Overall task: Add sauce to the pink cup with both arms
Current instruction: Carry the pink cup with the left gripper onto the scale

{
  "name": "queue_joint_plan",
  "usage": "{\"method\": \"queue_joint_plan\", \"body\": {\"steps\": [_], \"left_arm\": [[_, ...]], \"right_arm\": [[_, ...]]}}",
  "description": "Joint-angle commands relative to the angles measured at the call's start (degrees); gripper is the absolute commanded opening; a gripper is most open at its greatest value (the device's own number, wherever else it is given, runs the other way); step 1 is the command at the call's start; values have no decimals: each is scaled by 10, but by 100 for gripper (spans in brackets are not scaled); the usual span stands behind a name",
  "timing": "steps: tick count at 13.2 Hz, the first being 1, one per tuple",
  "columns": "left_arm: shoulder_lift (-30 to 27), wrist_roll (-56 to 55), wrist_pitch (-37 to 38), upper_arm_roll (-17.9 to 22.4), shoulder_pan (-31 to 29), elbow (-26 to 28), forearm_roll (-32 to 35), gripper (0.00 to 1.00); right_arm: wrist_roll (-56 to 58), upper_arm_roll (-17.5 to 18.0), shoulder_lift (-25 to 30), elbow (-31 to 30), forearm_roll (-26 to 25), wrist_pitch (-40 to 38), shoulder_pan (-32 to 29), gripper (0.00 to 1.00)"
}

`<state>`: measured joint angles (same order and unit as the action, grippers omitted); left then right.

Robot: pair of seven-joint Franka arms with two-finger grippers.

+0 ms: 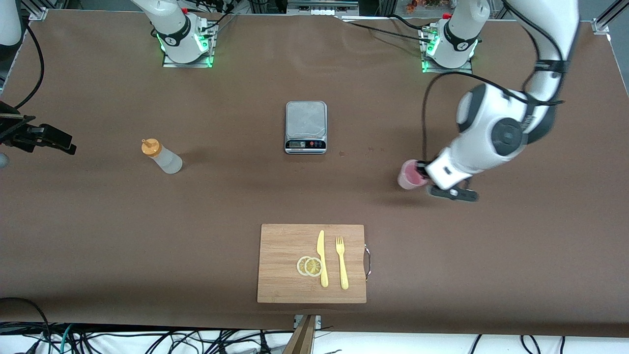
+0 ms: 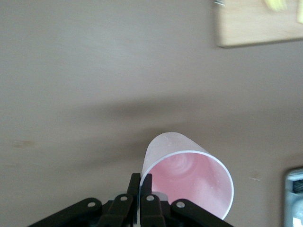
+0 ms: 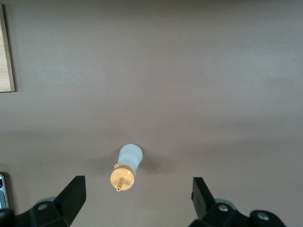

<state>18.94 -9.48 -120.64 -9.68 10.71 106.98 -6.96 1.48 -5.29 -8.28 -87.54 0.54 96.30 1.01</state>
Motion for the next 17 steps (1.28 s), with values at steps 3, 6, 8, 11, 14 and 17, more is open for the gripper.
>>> {"method": "queue_joint_plan", "body": {"steps": [3,6,8,11,14,17], "left_arm": [[8,-147,9,-39,99,5,-2,0],[17,-218,-3,-39,167,6,-2,0],[17,-258,-6,-39,218,7,-3,0],[18,-312,-41,-39,271,15,-3,0],[31,-316,-77,-39,290,20,-2,0],[50,-327,-107,-39,305,21,2,0]], "right_arm": [[7,1,11,-11,4,6,-1,100],[7,1,11,-11,4,6,-1,100],[7,1,11,-11,4,6,-1,100],[7,1,11,-11,4,6,-1,100],[7,1,11,-11,4,6,-1,100],[7,1,11,-11,4,6,-1,100]]}}
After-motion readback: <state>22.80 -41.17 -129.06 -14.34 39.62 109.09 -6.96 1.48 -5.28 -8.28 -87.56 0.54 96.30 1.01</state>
